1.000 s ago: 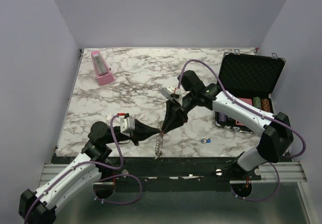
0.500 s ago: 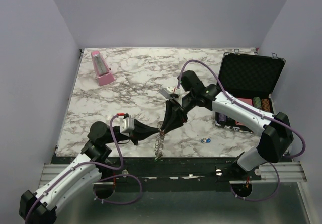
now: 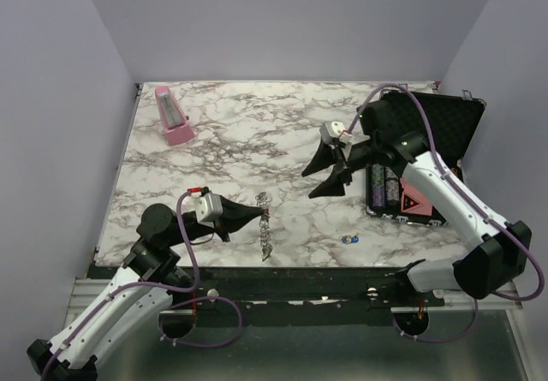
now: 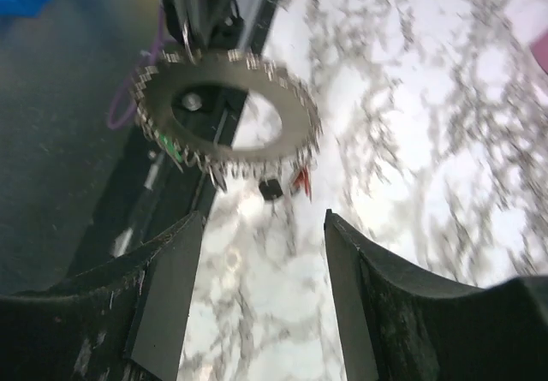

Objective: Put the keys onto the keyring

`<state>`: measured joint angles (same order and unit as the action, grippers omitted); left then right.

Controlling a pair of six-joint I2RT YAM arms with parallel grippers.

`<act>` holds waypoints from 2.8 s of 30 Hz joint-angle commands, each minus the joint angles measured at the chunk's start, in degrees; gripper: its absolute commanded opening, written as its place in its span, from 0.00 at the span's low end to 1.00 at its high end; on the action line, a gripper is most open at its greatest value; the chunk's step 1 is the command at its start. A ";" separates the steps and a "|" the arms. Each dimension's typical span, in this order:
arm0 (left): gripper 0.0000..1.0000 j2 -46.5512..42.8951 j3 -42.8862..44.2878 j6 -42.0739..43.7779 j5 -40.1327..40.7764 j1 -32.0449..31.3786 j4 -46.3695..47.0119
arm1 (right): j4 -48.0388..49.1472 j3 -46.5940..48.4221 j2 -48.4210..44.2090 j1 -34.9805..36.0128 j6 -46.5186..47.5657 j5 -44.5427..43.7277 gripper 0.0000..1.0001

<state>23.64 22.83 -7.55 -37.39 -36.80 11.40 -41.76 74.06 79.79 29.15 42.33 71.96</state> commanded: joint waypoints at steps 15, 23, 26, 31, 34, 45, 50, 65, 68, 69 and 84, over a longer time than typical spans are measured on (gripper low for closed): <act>0.00 -2.37 8.46 15.02 2.58 0.76 -18.86 | -13.36 -27.38 -8.86 -9.28 34.93 -20.97 0.69; 0.00 -5.88 7.40 16.52 4.52 0.67 -22.47 | -4.83 -34.33 -12.82 -9.20 28.78 -28.45 0.69; 0.00 -5.97 7.32 16.43 4.25 0.76 -22.30 | -3.16 -34.25 -11.50 -9.46 26.50 -29.42 0.68; 0.00 -5.18 7.49 16.43 3.46 0.76 -22.56 | -0.25 -34.95 -7.99 -10.25 23.94 -30.13 0.65; 0.00 -4.92 7.58 16.52 3.28 0.76 -22.82 | -0.60 -35.30 -7.72 -10.95 24.03 -28.29 0.64; 0.00 -4.83 7.67 17.22 3.28 0.85 -23.70 | -0.17 -36.53 -4.21 -11.57 24.82 -29.60 0.58; 0.00 -4.65 7.67 17.40 3.20 0.94 -23.97 | 0.27 -36.62 -2.45 -11.66 24.56 -29.78 0.55; 0.00 -4.30 7.84 17.92 3.29 1.02 -24.49 | -1.84 -36.01 -0.25 -11.66 26.40 -30.13 0.46; 0.00 -4.13 7.76 17.75 3.20 1.02 -24.49 | -1.57 -36.09 -0.51 -11.66 26.23 -30.13 0.45; 0.00 -4.13 7.76 17.75 3.20 1.02 -24.41 | -1.57 -36.01 -0.42 -11.57 26.23 -30.13 0.44; 0.00 -3.77 7.84 17.66 3.11 1.11 -24.41 | -1.13 -35.74 0.19 -10.78 25.70 -29.25 0.39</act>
<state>19.92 30.11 9.47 -34.22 -36.05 -14.92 -42.83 38.02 79.20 17.96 67.57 42.89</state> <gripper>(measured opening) 0.007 0.394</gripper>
